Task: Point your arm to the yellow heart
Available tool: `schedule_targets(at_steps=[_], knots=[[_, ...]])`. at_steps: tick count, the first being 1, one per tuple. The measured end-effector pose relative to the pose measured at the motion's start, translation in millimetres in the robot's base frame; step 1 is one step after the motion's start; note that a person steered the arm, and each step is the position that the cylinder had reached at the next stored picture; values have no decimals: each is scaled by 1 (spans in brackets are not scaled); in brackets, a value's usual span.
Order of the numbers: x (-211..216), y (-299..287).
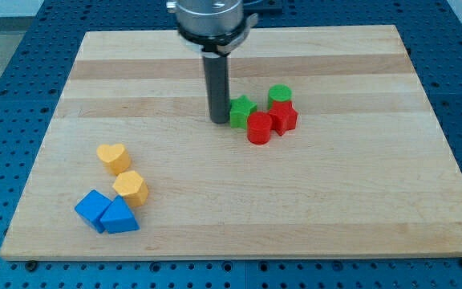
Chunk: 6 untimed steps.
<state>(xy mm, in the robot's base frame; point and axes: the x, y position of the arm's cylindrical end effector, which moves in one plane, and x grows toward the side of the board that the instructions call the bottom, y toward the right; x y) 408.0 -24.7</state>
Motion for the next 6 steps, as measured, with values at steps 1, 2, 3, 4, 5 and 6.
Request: schedule_targets(at_steps=[1,2,3,4,5,6], knots=[[-3,12],[0,-13],[8,-74],[12,-138],[34,-168],[52,-168]])
